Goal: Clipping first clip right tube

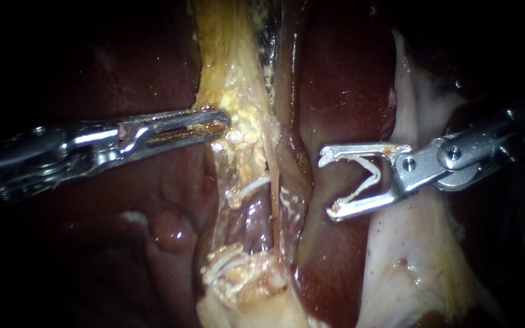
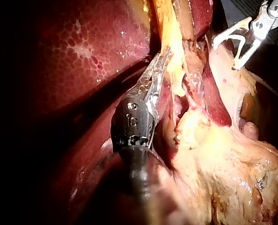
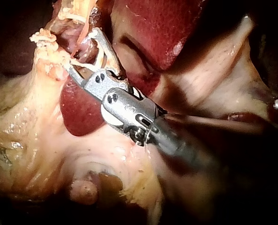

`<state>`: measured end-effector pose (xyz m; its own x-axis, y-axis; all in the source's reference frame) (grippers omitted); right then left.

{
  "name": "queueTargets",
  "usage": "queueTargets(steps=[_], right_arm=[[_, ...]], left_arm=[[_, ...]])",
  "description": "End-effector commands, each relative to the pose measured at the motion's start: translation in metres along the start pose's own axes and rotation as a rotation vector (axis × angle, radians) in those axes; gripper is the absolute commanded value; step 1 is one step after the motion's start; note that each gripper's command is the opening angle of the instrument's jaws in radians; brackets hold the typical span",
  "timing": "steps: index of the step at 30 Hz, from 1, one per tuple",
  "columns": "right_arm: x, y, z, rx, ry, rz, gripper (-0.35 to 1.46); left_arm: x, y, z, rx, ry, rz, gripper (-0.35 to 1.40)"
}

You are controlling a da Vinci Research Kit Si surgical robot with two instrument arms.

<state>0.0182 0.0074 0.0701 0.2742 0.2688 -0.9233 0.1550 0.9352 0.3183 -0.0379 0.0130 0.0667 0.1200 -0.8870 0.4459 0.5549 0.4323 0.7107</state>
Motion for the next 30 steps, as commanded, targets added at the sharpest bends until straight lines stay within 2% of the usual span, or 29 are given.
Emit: queueTargets(steps=[1, 10, 15, 18, 23, 26, 30], right_arm=[[0.0, 0.0001, 0.0, 0.001, -0.001, -0.002, 0.6], [0.0005, -0.0001, 0.0001, -0.001, 0.005, -0.029, 0.6], [-0.0001, -0.0005, 0.0005, 0.006, 0.006, -0.034, 0.6], [-0.0011, -0.0011, 0.0017, 0.03, 0.009, 0.028, 0.6], [-0.0032, -0.0026, 0.0051, 0.08, 0.0, 0.105, 0.6], [-0.0047, -0.0031, 0.0073, 0.1, -0.018, 0.133, 0.6], [-0.0065, -0.0031, 0.0092, 0.11, -0.026, 0.157, 0.6]], left_arm=[[0.0, 0.0, 0.0, -0.001, 0.0, 0.0, -0.35], [0.0, 0.0, -0.0001, 0.0, 0.0, 0.0, -0.35], [-0.0009, 0.0003, -0.0014, 0.009, 0.006, -0.003, -0.35], [-0.0022, 0.0006, -0.0031, -0.002, 0.003, -0.009, -0.35], [-0.0048, 0.0003, -0.0062, -0.004, -0.041, -0.033, -0.35], [-0.0061, -0.0002, -0.0079, -0.002, -0.065, -0.033, -0.35], [-0.0068, -0.0014, -0.0094, 0.0, -0.08, -0.029, -0.35]])
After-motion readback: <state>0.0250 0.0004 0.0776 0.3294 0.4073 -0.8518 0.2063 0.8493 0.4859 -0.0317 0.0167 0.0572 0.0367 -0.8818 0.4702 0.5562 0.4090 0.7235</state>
